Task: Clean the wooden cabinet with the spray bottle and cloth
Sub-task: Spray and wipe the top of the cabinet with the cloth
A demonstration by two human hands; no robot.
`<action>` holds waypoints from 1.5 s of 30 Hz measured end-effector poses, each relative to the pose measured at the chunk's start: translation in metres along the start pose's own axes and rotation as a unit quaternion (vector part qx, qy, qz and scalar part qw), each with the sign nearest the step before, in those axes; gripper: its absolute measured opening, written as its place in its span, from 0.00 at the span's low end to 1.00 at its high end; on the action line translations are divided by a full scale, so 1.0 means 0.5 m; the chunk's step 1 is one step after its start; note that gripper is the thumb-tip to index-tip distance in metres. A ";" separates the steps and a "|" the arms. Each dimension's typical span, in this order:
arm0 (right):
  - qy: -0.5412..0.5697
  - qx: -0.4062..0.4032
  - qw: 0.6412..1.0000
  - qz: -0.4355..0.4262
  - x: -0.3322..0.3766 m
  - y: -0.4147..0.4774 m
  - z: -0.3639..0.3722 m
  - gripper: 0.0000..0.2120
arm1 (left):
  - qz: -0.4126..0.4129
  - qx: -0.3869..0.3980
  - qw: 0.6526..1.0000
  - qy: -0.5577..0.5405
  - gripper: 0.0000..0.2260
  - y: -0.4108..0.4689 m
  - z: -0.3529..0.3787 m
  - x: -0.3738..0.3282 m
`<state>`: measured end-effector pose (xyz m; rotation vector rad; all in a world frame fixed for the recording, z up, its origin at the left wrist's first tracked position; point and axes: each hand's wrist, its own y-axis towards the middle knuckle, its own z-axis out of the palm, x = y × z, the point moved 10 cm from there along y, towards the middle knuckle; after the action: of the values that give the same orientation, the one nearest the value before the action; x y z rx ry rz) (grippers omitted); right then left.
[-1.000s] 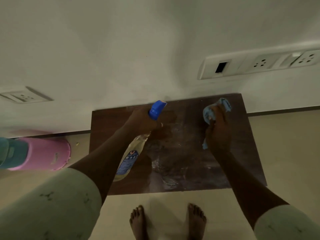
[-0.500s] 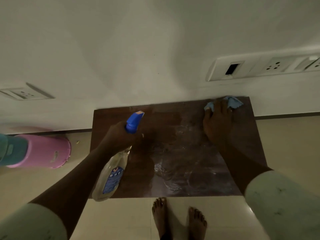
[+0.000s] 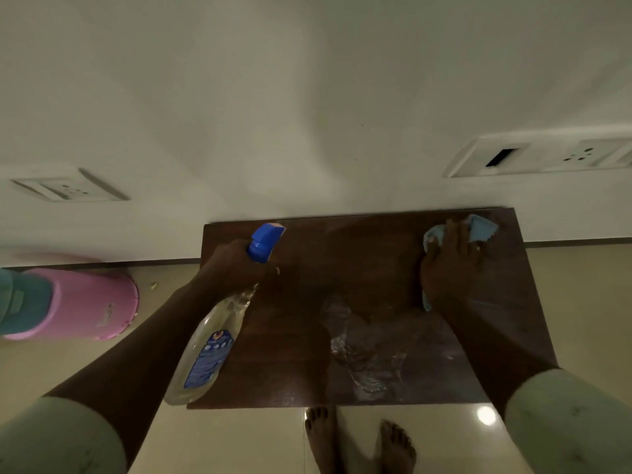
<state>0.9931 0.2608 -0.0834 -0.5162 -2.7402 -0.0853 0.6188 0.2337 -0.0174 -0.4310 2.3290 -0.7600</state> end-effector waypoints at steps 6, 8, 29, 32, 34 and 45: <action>0.108 0.107 0.983 -0.103 0.360 -0.136 0.143 0.26 | 0.011 0.007 1.000 0.026 0.11 0.007 -0.019 0.040; 0.102 0.145 0.962 -0.208 0.475 -0.225 0.180 0.24 | 0.005 0.010 1.000 0.021 0.10 0.008 -0.023 0.054; 0.020 0.163 0.904 -0.394 0.507 -0.413 0.187 0.30 | 0.017 0.021 0.999 -0.018 0.08 -0.027 -0.018 0.094; -0.064 0.155 0.914 -0.370 0.344 -0.308 0.141 0.33 | 0.020 0.030 0.999 -0.006 0.10 -0.032 0.001 0.078; -0.099 0.115 0.945 -0.291 0.189 -0.215 0.081 0.31 | 0.018 0.032 0.999 -0.005 0.11 -0.041 0.015 0.072; 0.050 0.163 0.918 -0.358 0.340 -0.400 0.116 0.24 | -0.011 0.039 0.994 -0.101 0.11 -0.098 0.110 0.025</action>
<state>0.7532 0.1398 -0.0772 0.5759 -2.6150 0.1605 0.6512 0.1672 -0.0274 -0.4766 2.1030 -0.7780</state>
